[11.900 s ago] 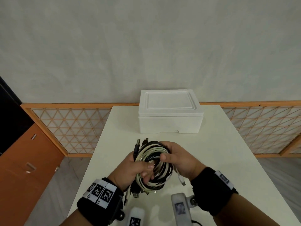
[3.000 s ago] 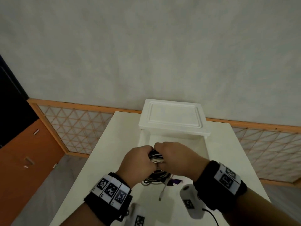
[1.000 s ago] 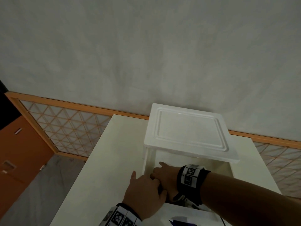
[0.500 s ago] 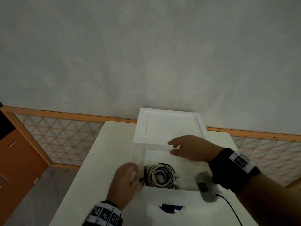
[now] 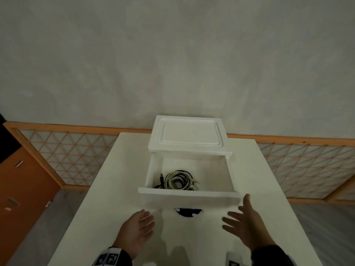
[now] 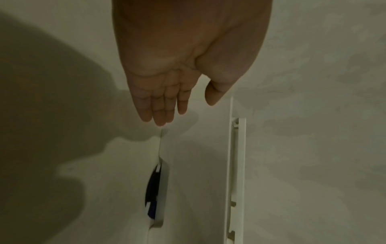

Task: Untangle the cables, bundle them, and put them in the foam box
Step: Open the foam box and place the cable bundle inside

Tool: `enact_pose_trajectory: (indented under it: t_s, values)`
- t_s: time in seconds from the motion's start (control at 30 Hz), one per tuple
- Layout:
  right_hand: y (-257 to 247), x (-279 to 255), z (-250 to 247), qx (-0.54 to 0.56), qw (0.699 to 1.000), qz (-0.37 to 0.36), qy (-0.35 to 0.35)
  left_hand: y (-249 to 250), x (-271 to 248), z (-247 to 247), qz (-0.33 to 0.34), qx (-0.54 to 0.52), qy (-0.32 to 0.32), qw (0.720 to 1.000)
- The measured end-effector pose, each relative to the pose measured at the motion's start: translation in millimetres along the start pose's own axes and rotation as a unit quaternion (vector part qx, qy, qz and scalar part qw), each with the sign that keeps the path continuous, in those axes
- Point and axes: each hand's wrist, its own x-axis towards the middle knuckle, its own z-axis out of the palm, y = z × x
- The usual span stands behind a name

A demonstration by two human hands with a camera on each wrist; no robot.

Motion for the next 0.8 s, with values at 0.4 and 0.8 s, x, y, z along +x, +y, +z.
enact_pose_trajectory:
  t_s: [0.4,0.8]
  values:
    - [-6,32,69,0.374,0.92,0.026,-0.113,56,36,51,0.043,-0.192,-0.167,0.966]
    - [-68,125,118,0.294,0.95,-0.049,-0.093,120,106,112,0.104,-0.121,-0.196,0.968]
